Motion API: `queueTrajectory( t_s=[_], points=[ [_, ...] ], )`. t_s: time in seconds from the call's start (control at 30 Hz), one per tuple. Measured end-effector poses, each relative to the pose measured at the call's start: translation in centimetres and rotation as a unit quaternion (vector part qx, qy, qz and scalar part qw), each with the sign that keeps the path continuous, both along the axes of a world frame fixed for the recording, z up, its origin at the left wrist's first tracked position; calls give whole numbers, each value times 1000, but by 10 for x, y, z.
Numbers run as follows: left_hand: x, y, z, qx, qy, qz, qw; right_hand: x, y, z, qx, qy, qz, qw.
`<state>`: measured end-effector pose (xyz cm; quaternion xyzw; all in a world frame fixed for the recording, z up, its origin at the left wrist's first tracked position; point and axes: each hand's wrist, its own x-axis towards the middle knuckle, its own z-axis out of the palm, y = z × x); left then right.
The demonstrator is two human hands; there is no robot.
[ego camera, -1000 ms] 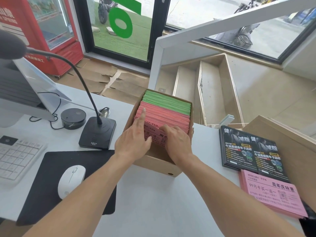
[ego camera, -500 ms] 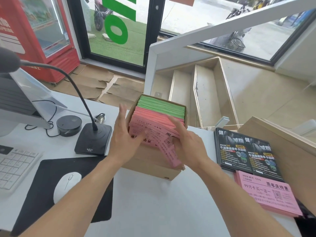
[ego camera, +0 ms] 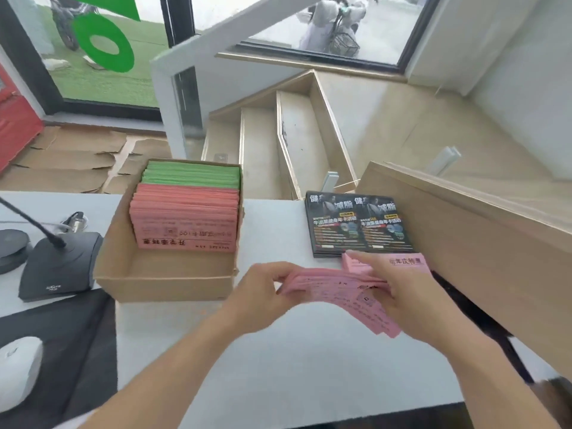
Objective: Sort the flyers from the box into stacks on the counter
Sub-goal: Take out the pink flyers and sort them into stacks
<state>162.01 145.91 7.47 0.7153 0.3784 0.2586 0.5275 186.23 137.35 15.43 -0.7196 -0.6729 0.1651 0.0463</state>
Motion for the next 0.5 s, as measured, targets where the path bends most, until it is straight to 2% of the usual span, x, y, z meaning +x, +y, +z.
queueTrajectory(
  t_s=[0.1, 0.17, 0.37, 0.5],
  points=[
    [42, -25, -35, -38, 15, -22, 999, 28, -20, -27, -32, -46, -4, 998],
    [61, -38, -52, -73, 27, -27, 997, 44, -32, -48, -34, -40, -8, 999],
    [87, -61, -67, -147, 18, 25, 989, 88, -58, -89, -53, 79, -68, 993],
    [96, -66, -67, -132, 19, 75, 988, 104, -63, -105, -24, 154, -105, 982]
  ],
)
